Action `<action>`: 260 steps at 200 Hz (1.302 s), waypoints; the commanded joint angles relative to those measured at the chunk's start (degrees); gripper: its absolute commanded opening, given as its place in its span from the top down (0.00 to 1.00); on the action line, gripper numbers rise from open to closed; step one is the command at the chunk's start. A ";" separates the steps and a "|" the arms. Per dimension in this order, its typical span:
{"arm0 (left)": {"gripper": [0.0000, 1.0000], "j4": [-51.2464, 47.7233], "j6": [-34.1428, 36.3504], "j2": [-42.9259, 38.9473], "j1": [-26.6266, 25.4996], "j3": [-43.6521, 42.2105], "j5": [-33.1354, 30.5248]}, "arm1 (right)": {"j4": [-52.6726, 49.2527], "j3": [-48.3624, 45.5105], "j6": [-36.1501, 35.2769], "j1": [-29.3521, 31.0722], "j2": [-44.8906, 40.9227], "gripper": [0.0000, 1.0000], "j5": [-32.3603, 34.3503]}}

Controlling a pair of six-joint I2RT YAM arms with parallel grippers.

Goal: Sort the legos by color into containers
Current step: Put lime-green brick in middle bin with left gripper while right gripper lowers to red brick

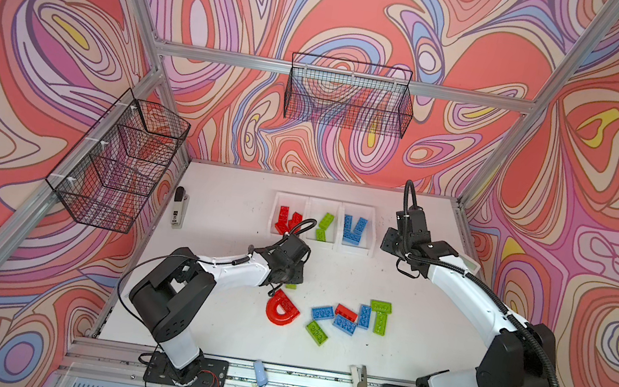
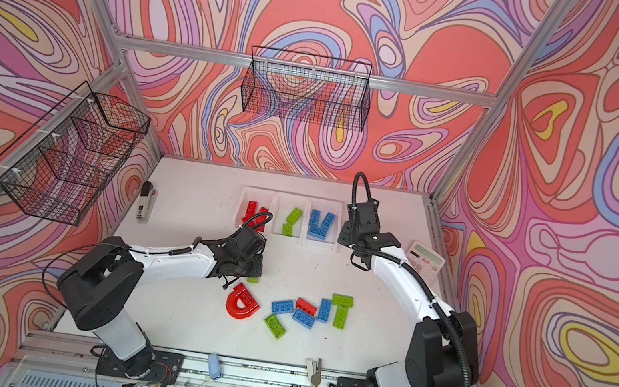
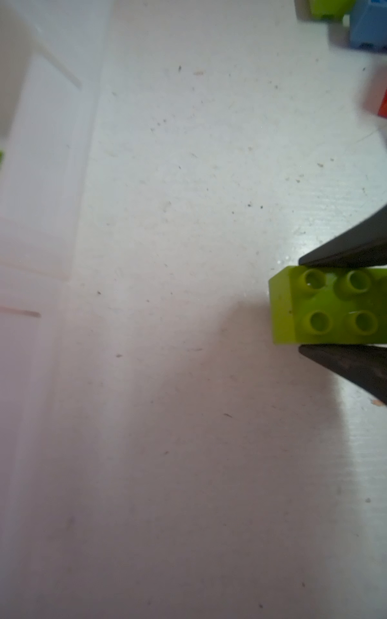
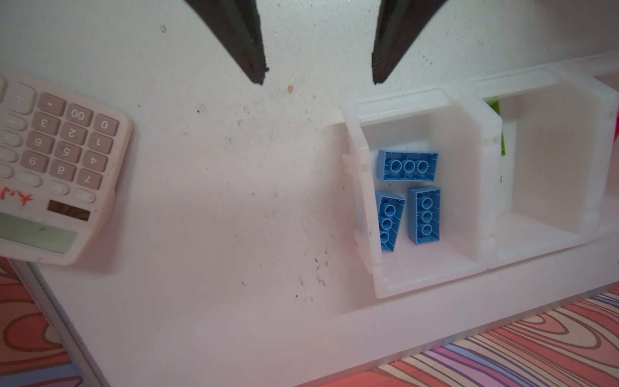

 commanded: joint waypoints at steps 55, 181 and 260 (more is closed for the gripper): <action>0.77 -5.04 14.61 3.23 0.28 17.68 -7.36 | -0.21 -7.04 -1.30 -0.49 -3.60 0.46 -5.55; 0.46 -7.28 21.38 29.13 6.42 50.11 0.55 | 0.75 -19.16 -3.16 0.60 -13.44 0.43 -21.38; 0.28 -1.81 23.08 13.57 8.24 38.34 -2.45 | -2.22 -17.64 -6.43 7.46 -9.91 0.41 -24.25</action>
